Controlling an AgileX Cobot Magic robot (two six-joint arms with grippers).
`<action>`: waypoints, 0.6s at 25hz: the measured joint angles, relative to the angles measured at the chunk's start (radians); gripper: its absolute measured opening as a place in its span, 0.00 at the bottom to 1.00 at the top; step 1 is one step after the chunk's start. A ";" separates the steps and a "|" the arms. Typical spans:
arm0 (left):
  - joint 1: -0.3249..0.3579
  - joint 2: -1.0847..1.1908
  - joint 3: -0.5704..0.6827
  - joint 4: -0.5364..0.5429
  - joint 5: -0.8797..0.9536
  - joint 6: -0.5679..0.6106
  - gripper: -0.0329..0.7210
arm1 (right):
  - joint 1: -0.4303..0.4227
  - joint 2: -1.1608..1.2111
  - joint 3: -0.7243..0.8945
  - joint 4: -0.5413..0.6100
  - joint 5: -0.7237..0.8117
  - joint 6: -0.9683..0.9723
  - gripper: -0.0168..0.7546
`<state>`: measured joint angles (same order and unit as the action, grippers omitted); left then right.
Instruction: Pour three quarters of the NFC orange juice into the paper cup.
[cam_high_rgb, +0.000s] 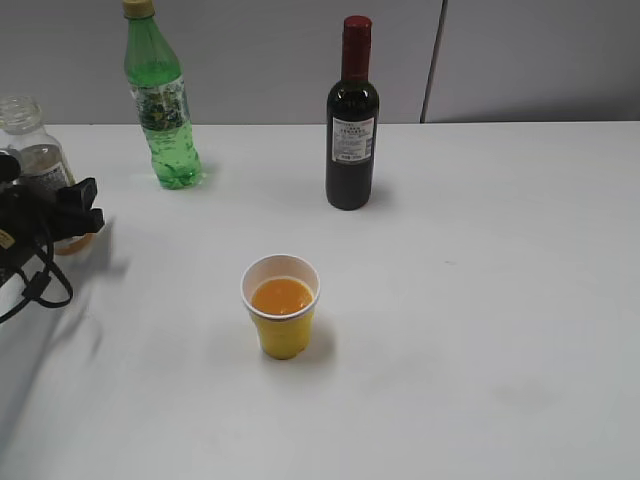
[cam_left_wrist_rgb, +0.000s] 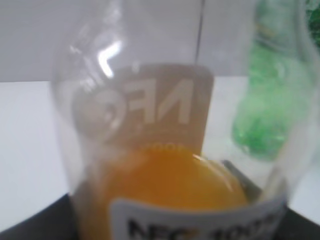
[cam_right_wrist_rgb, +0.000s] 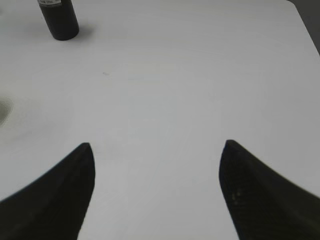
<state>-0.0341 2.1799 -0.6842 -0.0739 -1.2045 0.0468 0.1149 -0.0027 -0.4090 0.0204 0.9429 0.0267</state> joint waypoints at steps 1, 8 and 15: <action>0.002 0.004 -0.001 0.001 -0.007 -0.002 0.66 | 0.000 0.000 0.000 0.000 0.000 0.000 0.77; 0.007 0.005 -0.001 0.019 -0.007 -0.004 0.82 | 0.000 0.000 0.000 0.000 0.000 0.000 0.77; 0.007 -0.039 0.021 0.035 -0.006 -0.004 0.96 | 0.000 0.000 0.000 0.000 -0.001 0.000 0.77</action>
<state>-0.0274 2.1414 -0.6627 -0.0388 -1.2101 0.0428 0.1149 -0.0027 -0.4090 0.0204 0.9419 0.0267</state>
